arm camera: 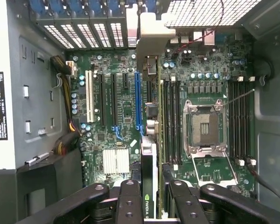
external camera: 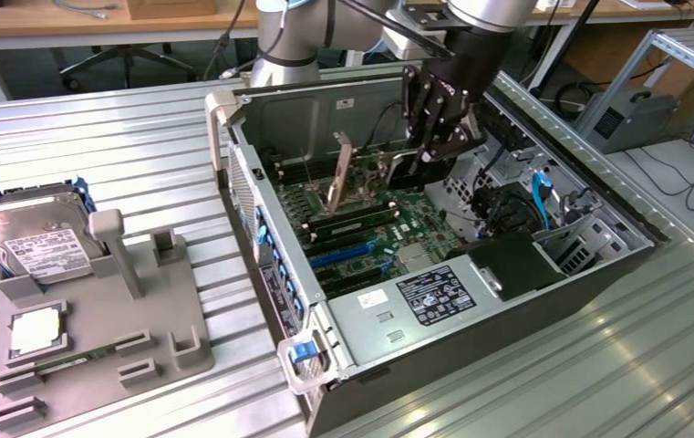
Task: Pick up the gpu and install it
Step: 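Insert the gpu into the slot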
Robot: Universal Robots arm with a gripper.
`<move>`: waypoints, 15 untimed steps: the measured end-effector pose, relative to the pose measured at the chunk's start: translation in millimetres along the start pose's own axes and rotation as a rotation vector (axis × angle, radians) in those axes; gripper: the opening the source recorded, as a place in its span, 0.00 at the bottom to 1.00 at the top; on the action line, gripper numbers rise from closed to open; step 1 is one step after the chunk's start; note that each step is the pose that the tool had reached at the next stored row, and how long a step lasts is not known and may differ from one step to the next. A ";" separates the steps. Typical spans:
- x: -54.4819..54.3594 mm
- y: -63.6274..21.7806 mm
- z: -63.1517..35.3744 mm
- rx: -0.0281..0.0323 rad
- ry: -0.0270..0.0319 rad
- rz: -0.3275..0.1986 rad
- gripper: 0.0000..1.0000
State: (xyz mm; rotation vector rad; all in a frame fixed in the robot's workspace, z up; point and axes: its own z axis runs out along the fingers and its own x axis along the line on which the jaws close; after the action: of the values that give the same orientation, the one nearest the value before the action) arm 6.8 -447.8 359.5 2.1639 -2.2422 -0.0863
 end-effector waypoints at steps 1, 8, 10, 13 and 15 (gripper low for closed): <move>0.0 0.0 1.1 0.0000 0.0000 0.000 0.27; 0.2 0.5 9.0 0.0001 0.0000 0.000 0.27; 0.3 0.7 10.4 0.0000 0.0000 0.000 0.27; 0.3 0.9 12.4 0.0000 0.0000 0.000 0.27; 0.3 0.9 12.5 0.0000 0.0003 0.000 0.27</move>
State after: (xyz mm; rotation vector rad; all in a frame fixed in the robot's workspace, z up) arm 5.2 -447.8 347.1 2.1637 -2.2421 -0.0860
